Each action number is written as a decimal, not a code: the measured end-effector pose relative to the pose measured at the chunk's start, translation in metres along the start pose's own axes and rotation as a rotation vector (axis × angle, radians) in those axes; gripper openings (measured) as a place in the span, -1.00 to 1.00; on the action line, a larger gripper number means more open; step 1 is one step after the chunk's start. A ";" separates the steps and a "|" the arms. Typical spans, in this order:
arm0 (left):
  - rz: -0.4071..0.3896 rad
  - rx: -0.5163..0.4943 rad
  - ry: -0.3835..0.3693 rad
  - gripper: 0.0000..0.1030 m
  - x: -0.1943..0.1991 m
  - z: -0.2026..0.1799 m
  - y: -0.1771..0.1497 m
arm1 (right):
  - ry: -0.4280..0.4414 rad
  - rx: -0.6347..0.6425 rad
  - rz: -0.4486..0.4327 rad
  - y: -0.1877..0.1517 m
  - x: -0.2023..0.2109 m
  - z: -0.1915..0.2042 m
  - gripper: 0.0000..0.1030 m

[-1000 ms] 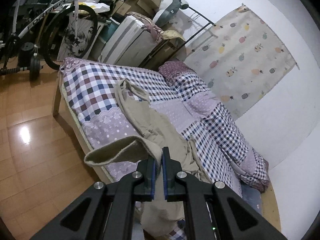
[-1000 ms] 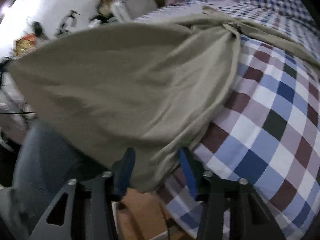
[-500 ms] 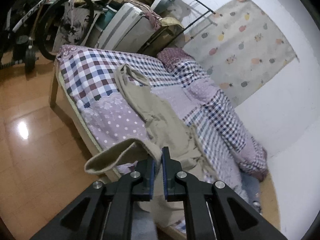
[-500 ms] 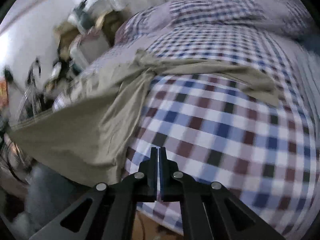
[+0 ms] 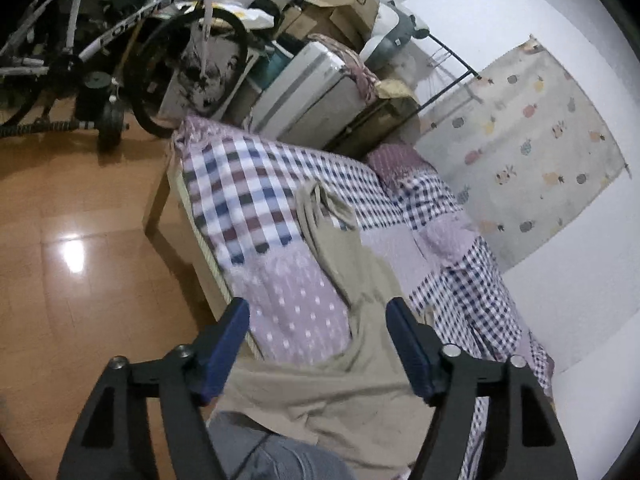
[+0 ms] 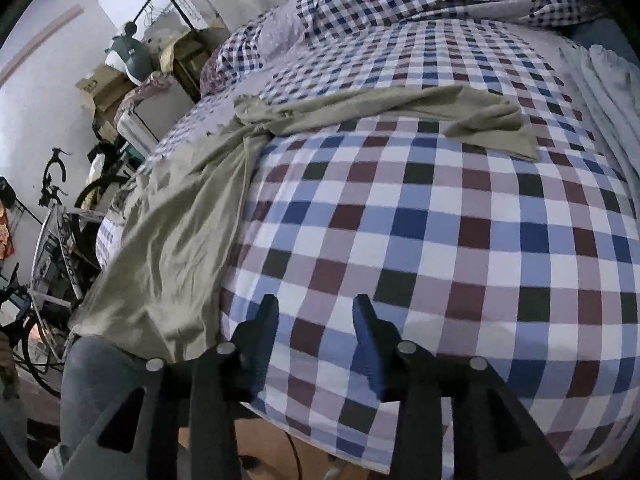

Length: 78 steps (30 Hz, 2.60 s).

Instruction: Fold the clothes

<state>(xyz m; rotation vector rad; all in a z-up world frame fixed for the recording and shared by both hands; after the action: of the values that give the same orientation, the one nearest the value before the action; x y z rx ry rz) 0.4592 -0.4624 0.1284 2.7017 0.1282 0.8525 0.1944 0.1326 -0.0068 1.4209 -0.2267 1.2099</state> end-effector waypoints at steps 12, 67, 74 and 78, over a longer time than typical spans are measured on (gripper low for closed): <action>0.123 -0.217 -0.029 0.52 -0.101 -0.098 -0.018 | -0.039 0.002 -0.022 0.025 -0.005 -0.020 -0.08; 0.415 -0.164 -0.311 0.60 -0.366 -0.233 -0.294 | -1.170 0.162 0.328 0.163 0.190 -0.321 -0.93; 0.496 -0.189 -0.314 0.60 -0.369 -0.236 -0.303 | -1.119 0.069 0.479 0.094 0.181 -0.345 -0.93; 0.490 -0.201 -0.320 0.60 -0.365 -0.236 -0.296 | -1.021 -0.034 0.519 0.059 0.177 -0.349 -0.92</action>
<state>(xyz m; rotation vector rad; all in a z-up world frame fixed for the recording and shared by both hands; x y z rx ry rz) 0.0269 -0.1836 0.0199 2.6635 -0.6740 0.4991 0.0481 0.4898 0.0795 1.9101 -1.3721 0.7458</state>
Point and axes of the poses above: each gripper's, at about its wrist camera, not at the fingertips, and x roughly against the way its jaws point, z to its left, y to its top, the point moved 5 cm from there along -x, roughly the way its jaws point, and after that the axes turned 15 degrees about x, right-handed, at the moved point
